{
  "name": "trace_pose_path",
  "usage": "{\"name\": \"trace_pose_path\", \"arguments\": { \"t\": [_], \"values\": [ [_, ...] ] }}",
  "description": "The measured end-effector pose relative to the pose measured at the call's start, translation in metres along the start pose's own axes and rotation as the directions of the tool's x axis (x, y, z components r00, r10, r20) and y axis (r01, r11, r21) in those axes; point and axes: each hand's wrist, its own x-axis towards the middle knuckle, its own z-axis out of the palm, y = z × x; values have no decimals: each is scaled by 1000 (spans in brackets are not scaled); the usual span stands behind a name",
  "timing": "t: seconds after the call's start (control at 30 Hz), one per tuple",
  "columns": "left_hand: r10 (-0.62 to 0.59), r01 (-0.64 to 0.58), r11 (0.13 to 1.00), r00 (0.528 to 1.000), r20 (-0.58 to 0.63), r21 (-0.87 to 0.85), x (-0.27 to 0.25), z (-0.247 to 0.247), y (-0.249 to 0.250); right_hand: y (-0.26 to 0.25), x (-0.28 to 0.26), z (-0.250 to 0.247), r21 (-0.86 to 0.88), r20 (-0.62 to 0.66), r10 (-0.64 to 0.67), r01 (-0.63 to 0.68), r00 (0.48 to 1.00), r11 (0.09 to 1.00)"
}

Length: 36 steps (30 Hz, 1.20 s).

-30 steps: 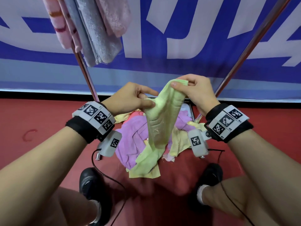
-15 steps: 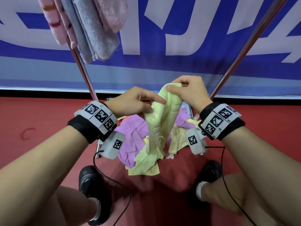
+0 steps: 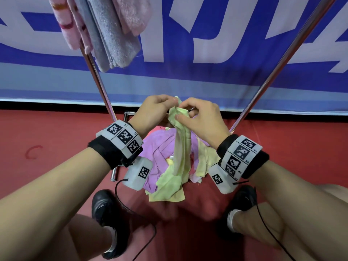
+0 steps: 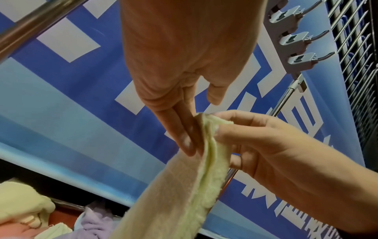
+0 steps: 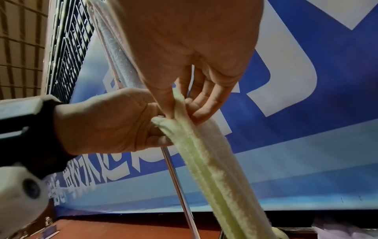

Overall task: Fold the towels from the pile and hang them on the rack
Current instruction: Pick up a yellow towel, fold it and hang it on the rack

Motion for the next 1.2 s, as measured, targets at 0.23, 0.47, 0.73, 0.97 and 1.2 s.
{"name": "trace_pose_path", "arguments": {
  "t": [0.23,0.47,0.73,0.97,1.2],
  "values": [
    [57,-57,996,998,13,68,2,-11,-1,-6,0,-11,308,275,129,-214,953,927],
    [188,-264,911,949,251,316,-4,-28,24,7,15,-27,373,376,127,-276,918,886],
    [126,-128,991,991,-40,-40,0,-30,21,-10,10,-16,456,269,149,-262,952,851],
    [-16,41,995,966,258,-91,-9,5,-16,-13,21,-34,658,61,267,-240,962,713],
    [196,-196,980,980,-13,19,-1,12,-5,0,30,-44,790,-35,463,-259,886,555]
  ]
}}
